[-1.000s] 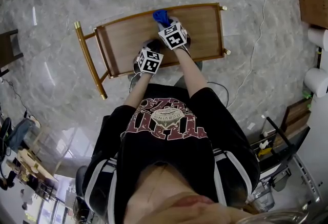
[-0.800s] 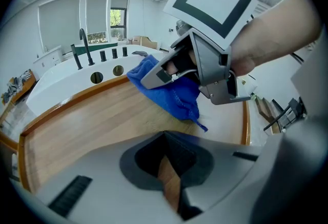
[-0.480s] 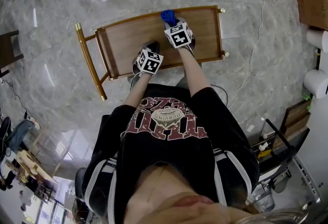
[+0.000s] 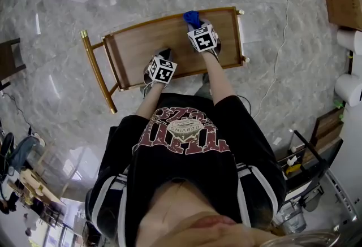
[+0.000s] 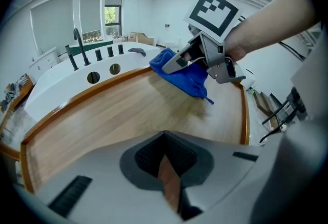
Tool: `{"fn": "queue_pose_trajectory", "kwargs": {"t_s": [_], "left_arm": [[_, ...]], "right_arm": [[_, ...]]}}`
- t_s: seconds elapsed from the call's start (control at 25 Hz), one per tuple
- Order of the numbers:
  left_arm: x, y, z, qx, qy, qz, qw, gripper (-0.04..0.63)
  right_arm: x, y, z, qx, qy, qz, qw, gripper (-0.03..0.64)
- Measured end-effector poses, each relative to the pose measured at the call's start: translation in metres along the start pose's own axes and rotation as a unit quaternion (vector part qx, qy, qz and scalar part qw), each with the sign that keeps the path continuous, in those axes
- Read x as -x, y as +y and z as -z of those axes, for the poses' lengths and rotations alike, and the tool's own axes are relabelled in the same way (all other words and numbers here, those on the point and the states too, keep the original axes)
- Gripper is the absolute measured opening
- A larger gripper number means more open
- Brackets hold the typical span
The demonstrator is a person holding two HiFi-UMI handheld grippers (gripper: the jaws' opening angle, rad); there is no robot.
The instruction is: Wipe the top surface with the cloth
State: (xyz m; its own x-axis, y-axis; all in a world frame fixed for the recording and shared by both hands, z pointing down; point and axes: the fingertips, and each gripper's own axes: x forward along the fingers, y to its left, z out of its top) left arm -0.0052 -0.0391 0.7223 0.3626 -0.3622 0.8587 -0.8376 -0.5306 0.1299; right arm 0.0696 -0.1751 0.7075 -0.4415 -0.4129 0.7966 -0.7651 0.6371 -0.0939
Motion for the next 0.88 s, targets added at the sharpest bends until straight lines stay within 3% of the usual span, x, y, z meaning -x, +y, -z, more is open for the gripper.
{"fn": "queue_pose_trajectory", "kwargs": {"t_s": [0.88], "left_arm": [[0.002, -0.003, -0.003, -0.012, 0.007, -0.005, 0.9999, 0.046]], "right_arm": [[0.023, -0.063, 0.022, -0.033, -0.006, 0.032, 0.999, 0.058]]}}
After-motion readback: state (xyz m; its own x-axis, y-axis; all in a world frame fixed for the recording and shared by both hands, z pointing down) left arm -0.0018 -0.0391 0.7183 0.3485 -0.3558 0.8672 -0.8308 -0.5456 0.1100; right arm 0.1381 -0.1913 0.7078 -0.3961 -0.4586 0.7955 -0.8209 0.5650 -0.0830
